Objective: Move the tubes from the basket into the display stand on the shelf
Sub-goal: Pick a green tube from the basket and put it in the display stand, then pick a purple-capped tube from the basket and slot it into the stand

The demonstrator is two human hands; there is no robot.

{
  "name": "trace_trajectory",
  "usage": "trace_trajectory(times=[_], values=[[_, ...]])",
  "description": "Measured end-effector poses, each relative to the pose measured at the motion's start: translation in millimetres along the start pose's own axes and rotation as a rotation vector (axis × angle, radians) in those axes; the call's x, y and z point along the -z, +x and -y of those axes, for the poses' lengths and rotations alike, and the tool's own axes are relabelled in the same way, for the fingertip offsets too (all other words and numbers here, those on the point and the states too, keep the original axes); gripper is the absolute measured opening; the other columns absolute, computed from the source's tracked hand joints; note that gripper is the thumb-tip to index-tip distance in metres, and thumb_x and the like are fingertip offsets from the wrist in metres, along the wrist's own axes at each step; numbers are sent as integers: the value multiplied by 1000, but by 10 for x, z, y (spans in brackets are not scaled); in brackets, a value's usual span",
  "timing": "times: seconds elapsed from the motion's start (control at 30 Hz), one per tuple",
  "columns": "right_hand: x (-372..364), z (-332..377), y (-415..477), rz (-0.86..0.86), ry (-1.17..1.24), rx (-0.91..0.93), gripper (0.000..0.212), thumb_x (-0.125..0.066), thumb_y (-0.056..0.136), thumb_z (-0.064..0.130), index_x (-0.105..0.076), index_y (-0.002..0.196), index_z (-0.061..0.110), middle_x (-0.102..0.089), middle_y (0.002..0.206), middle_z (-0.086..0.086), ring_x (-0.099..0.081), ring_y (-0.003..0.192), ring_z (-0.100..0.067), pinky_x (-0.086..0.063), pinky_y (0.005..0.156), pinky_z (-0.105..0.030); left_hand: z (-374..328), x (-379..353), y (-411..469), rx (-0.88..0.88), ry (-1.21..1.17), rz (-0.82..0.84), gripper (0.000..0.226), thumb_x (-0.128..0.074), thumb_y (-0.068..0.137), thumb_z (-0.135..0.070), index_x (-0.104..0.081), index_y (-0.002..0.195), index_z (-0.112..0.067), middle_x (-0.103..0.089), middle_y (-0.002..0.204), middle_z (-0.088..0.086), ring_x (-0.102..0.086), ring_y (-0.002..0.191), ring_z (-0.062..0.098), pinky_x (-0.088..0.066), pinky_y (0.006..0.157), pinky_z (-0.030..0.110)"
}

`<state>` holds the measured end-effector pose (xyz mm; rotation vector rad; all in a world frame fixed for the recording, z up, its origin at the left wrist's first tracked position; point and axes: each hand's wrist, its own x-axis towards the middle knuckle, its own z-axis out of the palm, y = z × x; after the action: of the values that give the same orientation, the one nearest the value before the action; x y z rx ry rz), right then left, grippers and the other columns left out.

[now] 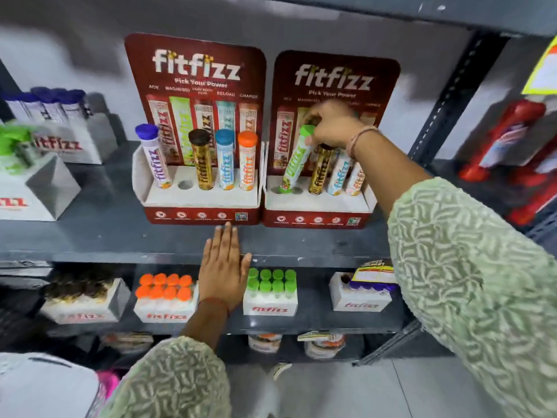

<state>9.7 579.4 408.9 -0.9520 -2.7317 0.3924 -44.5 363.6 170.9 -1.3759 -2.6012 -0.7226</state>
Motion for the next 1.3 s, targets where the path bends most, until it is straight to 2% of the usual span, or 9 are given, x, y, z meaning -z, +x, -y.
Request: trace_trajectory(times=[0.33, 0.57, 0.73, 0.8, 0.9, 0.97, 1.1, 1.17, 1.3], values=[[28, -42, -26, -37, -164, 91, 50, -42, 76, -18, -70, 105, 13, -62, 125, -10, -57, 112, -26, -45, 83, -24, 13, -22, -11, 7, 55, 3, 83, 19, 81, -58, -8, 140, -5, -16, 152, 16, 1, 138, 21, 2, 113, 37], [-126, 18, -22, 42, -227, 143, 51, -47, 77, -20, -70, 103, 18, -57, 131, -11, -58, 111, -29, -51, 87, -29, 20, -12, -13, -6, 75, 13, 87, 26, 76, -59, -2, 140, -9, -9, 154, 12, 7, 138, 18, 8, 112, 33], [-111, 1, -108, 105, -207, 129, 74, -52, 75, -17, -49, 128, 34, -45, 144, -7, -58, 107, -26, -50, 82, -31, 56, 35, -20, -29, 65, 50, 80, 23, 77, -60, 6, 138, -12, -1, 154, 10, 13, 136, 16, 11, 111, 31], [-185, 111, -223, -31, -141, 210, 77, -50, 73, -15, -44, 133, 33, -47, 143, -5, -58, 109, -26, -49, 90, -37, 90, 105, -69, -46, 12, 20, 77, 20, 79, -59, 4, 138, -12, -1, 152, 8, 9, 137, 19, 5, 113, 34], [-609, 475, -506, -300, 111, 396, 45, -55, 72, -2, -64, 112, 16, -67, 119, -11, -58, 111, -29, -41, 95, -30, 294, 290, -331, 108, -60, -105, 63, -11, 92, -44, -17, 139, -1, -19, 149, 17, -10, 137, 29, -12, 112, 45], [-1089, 780, -735, -272, 291, 489, 27, -58, 75, 4, -69, 100, 10, -70, 106, -14, -62, 102, -29, -40, 89, -28, 556, 384, -651, 239, -63, -199, 58, -23, 91, -33, -24, 137, 3, -28, 145, 24, -17, 136, 34, -17, 111, 48], [-2033, 1297, -1089, -19, 411, 578, 19, -59, 80, 5, -69, 96, 3, -69, 105, -18, -64, 101, -30, -46, 90, -33, 1048, 502, -1467, 473, -49, -188, 59, -24, 90, -33, -33, 134, 5, -41, 137, 29, -37, 129, 41, -30, 106, 49], [-2645, 1960, -1310, 255, 474, 678, 20, -60, 79, 1, -69, 97, 0, -66, 109, -20, -62, 103, -31, -48, 92, -36, 1426, 635, -2200, 794, -53, -213, 56, -27, 89, -35, -51, 121, 4, -61, 112, 33, -59, 101, 46, -48, 84, 50], [-3257, 2511, -1500, 527, 382, 700, 25, -66, 77, 6, -66, 101, -2, -61, 112, -23, -58, 105, -33, -45, 93, -38, 1586, 760, -2813, 1124, -112, -280, 49, -36, 88, -37, -64, 104, -1, -69, 94, 28, -64, 85, 44, -52, 73, 49]])
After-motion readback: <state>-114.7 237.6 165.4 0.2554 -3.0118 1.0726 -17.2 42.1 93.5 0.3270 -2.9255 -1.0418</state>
